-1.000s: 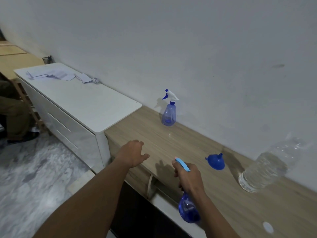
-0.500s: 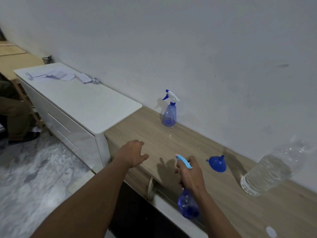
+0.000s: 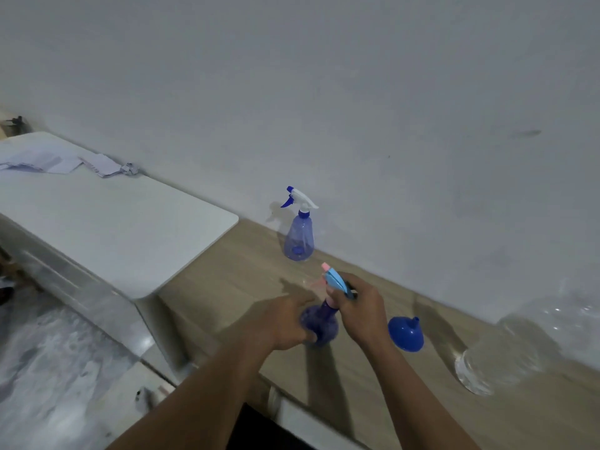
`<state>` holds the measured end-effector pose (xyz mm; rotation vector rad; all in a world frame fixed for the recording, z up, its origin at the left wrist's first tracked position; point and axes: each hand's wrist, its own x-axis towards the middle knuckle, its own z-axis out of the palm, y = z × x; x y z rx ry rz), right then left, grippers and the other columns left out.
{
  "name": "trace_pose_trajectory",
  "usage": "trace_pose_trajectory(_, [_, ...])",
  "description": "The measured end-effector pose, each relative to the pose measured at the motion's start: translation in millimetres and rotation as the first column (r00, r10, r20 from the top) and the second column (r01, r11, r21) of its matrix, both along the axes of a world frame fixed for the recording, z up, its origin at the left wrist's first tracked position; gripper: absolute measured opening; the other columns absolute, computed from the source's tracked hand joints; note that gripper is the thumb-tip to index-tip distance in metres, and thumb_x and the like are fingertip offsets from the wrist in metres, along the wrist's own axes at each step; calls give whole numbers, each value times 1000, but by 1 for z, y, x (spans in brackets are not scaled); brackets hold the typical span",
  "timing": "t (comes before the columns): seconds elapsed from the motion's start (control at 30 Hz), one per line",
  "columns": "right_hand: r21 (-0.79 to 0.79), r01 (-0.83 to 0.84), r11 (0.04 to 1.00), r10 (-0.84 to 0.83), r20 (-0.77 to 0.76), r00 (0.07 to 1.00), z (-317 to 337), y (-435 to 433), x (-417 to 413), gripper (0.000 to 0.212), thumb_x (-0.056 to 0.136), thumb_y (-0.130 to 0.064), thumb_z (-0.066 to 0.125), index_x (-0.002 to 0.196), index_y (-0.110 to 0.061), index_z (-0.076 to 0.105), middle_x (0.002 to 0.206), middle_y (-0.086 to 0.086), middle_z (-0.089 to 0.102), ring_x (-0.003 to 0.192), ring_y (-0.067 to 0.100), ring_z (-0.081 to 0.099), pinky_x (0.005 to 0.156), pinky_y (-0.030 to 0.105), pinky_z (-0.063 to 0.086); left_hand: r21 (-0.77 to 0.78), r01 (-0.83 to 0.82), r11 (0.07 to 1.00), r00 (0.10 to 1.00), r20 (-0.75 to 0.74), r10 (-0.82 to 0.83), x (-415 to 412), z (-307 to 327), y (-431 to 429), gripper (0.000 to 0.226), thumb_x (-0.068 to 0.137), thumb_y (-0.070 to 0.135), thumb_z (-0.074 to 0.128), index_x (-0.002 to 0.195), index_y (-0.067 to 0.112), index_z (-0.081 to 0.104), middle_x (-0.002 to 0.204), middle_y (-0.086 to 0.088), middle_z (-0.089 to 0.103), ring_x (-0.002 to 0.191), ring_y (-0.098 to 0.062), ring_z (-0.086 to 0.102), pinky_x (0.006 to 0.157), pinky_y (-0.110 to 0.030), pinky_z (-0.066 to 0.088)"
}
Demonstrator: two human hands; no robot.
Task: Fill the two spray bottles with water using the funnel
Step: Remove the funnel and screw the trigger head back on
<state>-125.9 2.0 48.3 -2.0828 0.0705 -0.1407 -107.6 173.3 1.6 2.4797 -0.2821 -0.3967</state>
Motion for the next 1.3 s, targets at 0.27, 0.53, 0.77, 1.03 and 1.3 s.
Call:
trace_pose_trajectory(0.27, [-30,53,998,-52,19,998,-13,-13,92,41,89,-1,60,115,-33,59,101,-4,69,88,9,65,69,9,47,-14,59,998,990,125,-56,93,-21,-20,58,70,57,71,123,45,52,110,16,70,98,-9,66,88,-28,52])
trace_pose_trajectory(0.53, [-81,115,990,-104,122,987,-43,-30,167,20,92,-7,65,99,-23,58,98,-9,65,91,2,60,74,11,46,-58,108,992,972,215,-93,172,-60,-50,46,85,34,68,129,34,53,116,10,66,104,-11,62,92,-27,52])
trace_pose_trajectory(0.77, [-93,222,971,-214,86,973,-49,-28,193,24,97,-11,61,112,-29,59,115,-4,63,105,10,58,74,3,44,-162,-21,987,990,135,44,194,-74,-71,43,84,10,74,125,11,62,118,-7,66,109,-24,62,90,-24,43])
trace_pose_trajectory(1.03, [-271,225,936,-240,-22,970,-32,-34,174,51,99,-21,61,146,-27,42,146,0,47,128,14,50,93,15,37,-174,-45,984,996,65,58,194,-67,-71,57,87,21,75,139,13,53,134,-6,58,123,-24,56,96,-21,38])
trace_pose_trajectory(1.3, [-455,255,853,-359,-158,920,-2,-49,115,53,100,-24,55,149,-16,37,150,6,40,130,23,50,102,33,43,-94,205,974,970,151,-190,160,-20,-67,20,100,23,55,119,18,60,115,10,61,106,-10,59,88,-6,36])
